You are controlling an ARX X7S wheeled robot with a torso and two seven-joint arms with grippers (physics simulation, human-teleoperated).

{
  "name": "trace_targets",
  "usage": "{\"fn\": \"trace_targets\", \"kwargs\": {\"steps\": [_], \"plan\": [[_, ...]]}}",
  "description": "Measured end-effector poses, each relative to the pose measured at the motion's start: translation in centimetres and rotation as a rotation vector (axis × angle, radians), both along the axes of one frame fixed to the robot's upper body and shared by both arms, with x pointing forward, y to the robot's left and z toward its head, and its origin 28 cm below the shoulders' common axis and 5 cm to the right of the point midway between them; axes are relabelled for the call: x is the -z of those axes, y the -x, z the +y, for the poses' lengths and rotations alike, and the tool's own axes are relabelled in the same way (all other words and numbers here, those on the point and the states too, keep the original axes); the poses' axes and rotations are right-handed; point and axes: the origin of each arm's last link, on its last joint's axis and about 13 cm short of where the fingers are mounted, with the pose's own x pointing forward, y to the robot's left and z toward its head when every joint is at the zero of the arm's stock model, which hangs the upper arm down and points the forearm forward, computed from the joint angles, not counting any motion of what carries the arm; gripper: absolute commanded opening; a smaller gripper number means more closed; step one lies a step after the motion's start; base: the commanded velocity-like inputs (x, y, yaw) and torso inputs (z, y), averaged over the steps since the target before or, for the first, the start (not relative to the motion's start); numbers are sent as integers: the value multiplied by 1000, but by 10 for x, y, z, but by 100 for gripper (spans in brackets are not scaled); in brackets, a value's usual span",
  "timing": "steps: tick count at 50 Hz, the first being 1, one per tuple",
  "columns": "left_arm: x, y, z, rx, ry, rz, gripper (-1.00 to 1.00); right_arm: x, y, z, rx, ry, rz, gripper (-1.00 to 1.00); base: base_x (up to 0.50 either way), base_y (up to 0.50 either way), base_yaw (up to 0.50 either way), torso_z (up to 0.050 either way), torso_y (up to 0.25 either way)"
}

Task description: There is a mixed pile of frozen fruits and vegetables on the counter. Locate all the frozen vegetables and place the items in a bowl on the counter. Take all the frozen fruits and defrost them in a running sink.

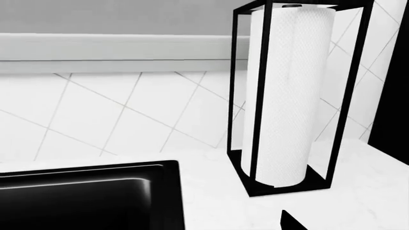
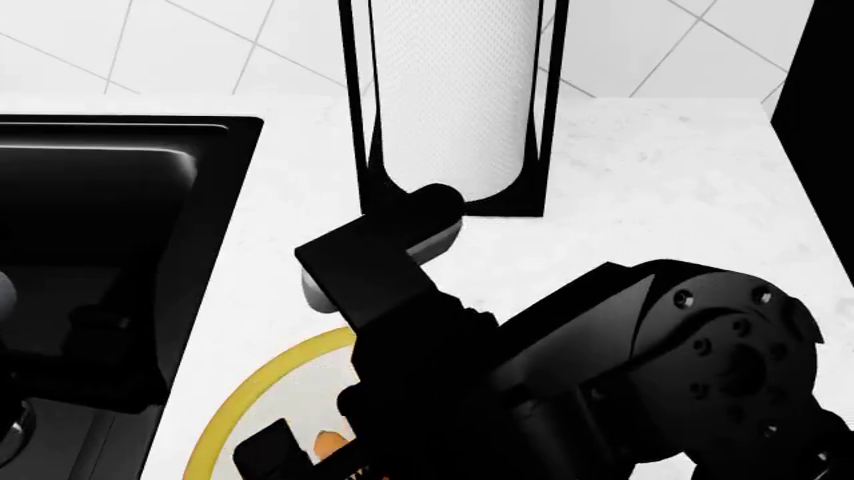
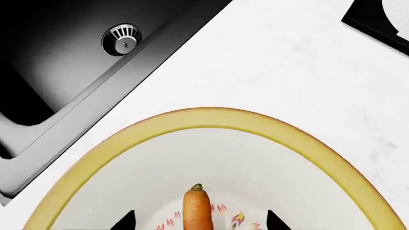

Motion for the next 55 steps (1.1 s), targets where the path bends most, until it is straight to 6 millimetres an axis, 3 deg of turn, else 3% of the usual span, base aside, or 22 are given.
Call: {"fn": "trace_targets", "kwargs": {"steps": [19, 45, 55], "plan": [[-1, 1, -2, 29, 12, -41, 100, -20, 4, -1, -1, -38, -68, 100, 0, 0, 0, 0, 0], [-3, 2, -1, 34, 25, -88, 100, -24, 6, -4, 10, -90, -140, 100, 0, 0, 0, 0, 250], [-5, 2, 0, 14, 28, -93, 100, -27, 2, -9, 88, -135, -259, 100, 0, 0, 0, 0, 18]]}}
